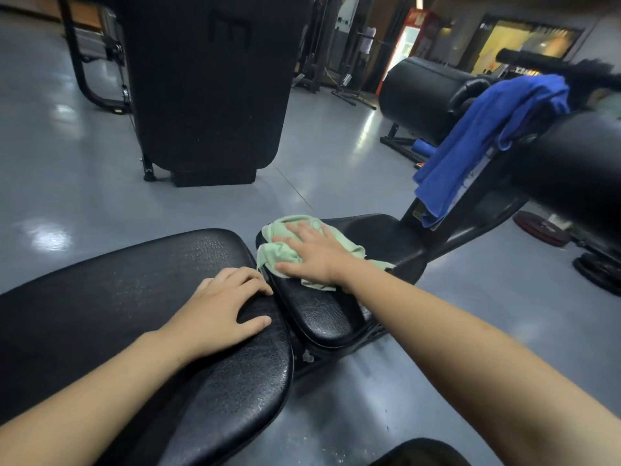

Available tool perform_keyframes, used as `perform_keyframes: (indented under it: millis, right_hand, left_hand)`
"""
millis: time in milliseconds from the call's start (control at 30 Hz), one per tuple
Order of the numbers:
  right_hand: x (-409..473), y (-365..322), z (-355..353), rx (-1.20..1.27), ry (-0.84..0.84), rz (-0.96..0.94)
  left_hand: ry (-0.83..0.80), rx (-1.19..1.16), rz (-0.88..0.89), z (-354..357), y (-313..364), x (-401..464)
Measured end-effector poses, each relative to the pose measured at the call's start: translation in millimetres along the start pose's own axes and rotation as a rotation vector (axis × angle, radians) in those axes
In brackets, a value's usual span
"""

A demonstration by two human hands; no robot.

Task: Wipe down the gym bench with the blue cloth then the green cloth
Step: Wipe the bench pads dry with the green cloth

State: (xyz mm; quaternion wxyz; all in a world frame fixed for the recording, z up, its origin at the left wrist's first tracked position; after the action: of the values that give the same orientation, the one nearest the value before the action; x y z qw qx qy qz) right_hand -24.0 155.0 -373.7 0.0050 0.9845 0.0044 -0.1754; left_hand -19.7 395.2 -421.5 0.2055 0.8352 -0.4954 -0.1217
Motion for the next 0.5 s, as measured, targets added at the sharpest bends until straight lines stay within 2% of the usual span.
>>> perform_keyframes:
  millis: [300,500]
  right_hand:
    - [-72.0,23.8,23.9,0.044,0.098,-0.029]
    - [-85.7,87.3,19.5,0.043,0.162,0.127]
  left_hand:
    - [0.029,0.021,0.000,3.0,1.6,-3.5]
    - [0.056,0.041,0.007,5.0,1.0,-5.0]
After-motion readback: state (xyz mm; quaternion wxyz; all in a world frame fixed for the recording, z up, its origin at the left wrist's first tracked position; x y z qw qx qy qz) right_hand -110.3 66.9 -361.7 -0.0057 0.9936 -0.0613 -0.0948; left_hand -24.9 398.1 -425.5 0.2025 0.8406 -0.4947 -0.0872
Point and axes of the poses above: each hand's wrist, its own x-axis towards the middle knuckle, its own z-axis out of the palm, y = z × x, the point moved 1 cm from there along x, towards the middle knuckle, and after that the axes turned 13 degrees about -y, right-handed, at the moved point
